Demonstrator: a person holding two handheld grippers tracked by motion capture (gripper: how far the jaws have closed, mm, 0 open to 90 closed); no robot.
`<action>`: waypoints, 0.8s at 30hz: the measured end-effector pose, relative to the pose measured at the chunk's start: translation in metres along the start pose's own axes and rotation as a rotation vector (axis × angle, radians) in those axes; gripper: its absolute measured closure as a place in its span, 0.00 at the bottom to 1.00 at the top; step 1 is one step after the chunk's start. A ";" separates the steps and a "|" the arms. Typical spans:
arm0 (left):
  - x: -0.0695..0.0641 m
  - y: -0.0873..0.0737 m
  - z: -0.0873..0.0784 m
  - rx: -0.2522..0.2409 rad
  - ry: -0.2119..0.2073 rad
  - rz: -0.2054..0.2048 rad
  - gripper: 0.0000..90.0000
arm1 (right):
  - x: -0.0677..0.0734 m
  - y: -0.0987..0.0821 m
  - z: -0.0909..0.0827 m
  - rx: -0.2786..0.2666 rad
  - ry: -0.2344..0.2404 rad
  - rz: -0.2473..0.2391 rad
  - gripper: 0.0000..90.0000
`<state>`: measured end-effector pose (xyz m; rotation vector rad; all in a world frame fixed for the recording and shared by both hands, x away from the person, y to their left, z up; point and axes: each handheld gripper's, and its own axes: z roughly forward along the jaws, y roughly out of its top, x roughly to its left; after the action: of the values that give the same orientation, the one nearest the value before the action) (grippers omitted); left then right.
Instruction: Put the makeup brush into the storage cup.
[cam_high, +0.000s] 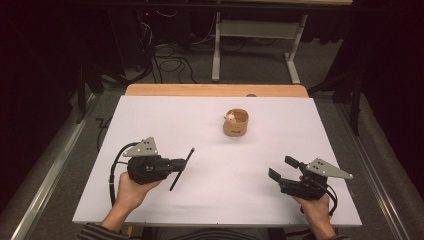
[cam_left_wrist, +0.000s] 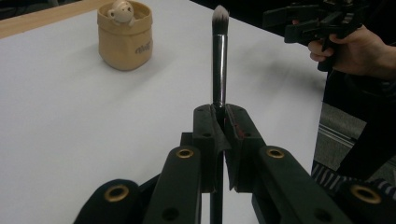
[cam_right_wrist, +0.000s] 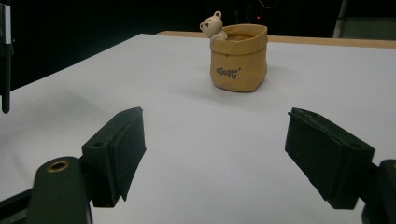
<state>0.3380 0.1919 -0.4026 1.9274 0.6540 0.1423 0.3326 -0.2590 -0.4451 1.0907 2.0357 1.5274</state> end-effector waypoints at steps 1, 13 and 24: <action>0.000 0.000 0.000 -0.004 0.004 -0.001 0.93 | 0.000 0.000 0.000 -0.001 -0.001 0.000 0.24; 0.000 0.001 -0.002 -0.032 0.022 -0.005 0.93 | 0.005 0.004 0.003 0.030 -0.004 0.002 0.24; -0.005 0.008 0.004 -0.048 0.020 0.010 0.93 | 0.026 0.009 0.004 0.070 0.045 -0.040 0.26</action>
<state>0.3387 0.1838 -0.3962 1.8852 0.6484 0.1824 0.3229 -0.2357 -0.4340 1.0445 2.1430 1.4836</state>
